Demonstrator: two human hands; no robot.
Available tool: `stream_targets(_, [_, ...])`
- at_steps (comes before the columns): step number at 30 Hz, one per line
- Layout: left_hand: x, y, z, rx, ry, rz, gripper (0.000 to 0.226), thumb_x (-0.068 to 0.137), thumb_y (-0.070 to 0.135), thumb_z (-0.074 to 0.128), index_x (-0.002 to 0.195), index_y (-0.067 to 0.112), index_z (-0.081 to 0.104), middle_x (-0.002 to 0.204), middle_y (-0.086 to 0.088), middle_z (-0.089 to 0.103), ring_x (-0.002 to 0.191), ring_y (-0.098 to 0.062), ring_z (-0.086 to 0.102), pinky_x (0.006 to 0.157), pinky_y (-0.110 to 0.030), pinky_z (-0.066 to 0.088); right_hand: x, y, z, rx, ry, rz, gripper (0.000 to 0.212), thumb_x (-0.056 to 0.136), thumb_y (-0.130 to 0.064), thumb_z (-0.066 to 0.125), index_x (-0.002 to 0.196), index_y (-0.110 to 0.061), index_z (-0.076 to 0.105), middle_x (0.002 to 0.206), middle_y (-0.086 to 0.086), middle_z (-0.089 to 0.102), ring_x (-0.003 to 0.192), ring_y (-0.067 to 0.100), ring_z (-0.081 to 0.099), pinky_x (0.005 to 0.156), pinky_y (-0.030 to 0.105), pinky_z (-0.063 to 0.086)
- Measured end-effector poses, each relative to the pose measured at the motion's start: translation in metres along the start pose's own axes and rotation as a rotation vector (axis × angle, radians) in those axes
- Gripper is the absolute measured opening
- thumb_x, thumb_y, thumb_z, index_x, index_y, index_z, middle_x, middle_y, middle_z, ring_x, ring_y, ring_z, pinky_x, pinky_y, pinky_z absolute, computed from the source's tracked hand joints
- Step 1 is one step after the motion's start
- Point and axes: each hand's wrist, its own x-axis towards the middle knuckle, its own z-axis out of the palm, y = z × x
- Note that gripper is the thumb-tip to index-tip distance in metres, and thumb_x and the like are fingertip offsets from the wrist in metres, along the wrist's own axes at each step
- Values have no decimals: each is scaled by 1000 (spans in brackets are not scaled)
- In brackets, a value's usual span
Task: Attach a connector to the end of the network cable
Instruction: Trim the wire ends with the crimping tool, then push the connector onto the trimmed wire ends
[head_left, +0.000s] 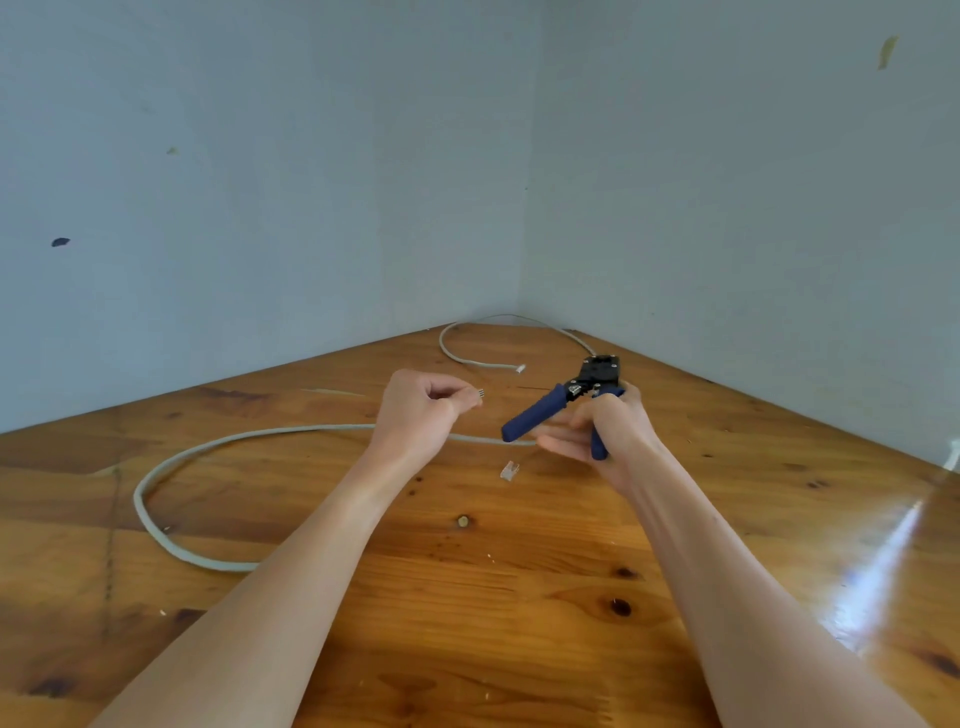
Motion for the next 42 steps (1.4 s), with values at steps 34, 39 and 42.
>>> stream_targets(34, [-2, -7, 13, 1, -83, -6, 18, 92, 22, 70, 80, 34, 77, 88, 25, 71, 93, 6, 61, 79, -16, 43, 8, 21, -15, -1138, 583, -119, 34, 95, -24, 56, 121, -3, 58, 136, 19, 47, 127, 39, 39, 104, 45, 42])
stream_targets(39, [0, -8, 15, -4, -88, 34, 17, 92, 22, 69, 84, 33, 77, 88, 26, 70, 90, 9, 62, 81, -15, 43, 7, 22, -14, -1178, 575, -92, 34, 93, -24, 58, 121, -5, 58, 137, 19, 45, 126, 39, 40, 103, 45, 41])
stream_targets(42, [0, -9, 18, -17, -63, 74, 13, 92, 21, 70, 87, 31, 78, 85, 27, 70, 86, 18, 62, 75, -9, 42, 6, 20, -7, -1236, 625, -247, 36, 87, -20, 63, 121, -9, 56, 134, 15, 46, 122, 37, 41, 100, 42, 40])
